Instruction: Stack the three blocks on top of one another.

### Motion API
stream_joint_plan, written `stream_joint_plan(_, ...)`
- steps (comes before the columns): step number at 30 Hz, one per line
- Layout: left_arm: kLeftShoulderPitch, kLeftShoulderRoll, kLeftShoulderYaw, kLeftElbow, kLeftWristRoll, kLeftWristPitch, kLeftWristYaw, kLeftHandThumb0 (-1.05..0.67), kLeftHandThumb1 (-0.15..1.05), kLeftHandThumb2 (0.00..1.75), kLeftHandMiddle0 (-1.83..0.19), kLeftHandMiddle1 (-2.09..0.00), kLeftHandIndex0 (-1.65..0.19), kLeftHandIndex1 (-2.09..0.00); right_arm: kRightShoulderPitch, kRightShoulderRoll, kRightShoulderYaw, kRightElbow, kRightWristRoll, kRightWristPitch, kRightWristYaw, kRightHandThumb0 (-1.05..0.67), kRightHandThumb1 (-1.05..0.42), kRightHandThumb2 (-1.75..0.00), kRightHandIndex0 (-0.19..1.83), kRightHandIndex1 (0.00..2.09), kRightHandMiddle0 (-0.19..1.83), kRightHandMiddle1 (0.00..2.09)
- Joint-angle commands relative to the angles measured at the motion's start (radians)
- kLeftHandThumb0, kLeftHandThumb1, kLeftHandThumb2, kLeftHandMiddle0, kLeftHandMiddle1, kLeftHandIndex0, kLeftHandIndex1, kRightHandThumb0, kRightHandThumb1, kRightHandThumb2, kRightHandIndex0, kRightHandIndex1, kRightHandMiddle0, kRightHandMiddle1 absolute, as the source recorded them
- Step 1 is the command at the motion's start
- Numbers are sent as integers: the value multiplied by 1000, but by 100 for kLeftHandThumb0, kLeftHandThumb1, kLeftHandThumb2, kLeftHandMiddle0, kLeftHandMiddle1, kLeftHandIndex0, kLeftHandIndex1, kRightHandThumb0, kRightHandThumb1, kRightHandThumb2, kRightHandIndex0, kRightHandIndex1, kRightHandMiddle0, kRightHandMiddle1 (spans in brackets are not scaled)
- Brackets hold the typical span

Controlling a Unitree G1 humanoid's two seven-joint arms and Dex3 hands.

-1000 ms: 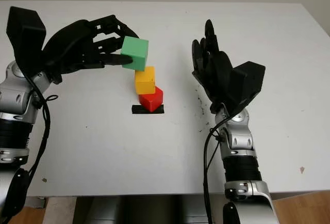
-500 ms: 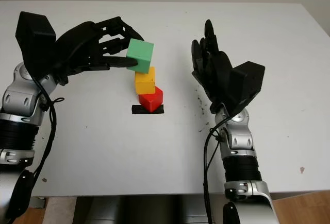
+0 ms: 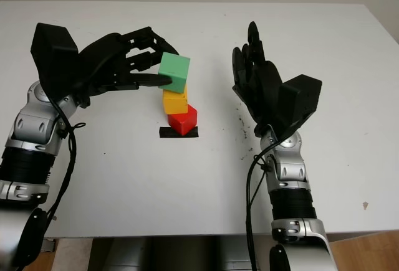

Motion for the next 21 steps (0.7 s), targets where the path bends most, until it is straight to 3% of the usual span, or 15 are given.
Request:
stream_joint_plan(1, 2, -3, -3, 2, 1, -20, -3, -42, 97, 5, -22, -6, -37, -152, 4, -5, -1, -10, -2, -8, -1, -75, -105, -59, -19, 0, -19, 0)
stream_joint_plan(21, 11, -8, -13, 25, 4, -39, -26, -39, 98, 5, -20, -4, -33, -156, 10, -3, -6, -15, 3, -7, -2, -74, -105, -58, -19, 0, -19, 0)
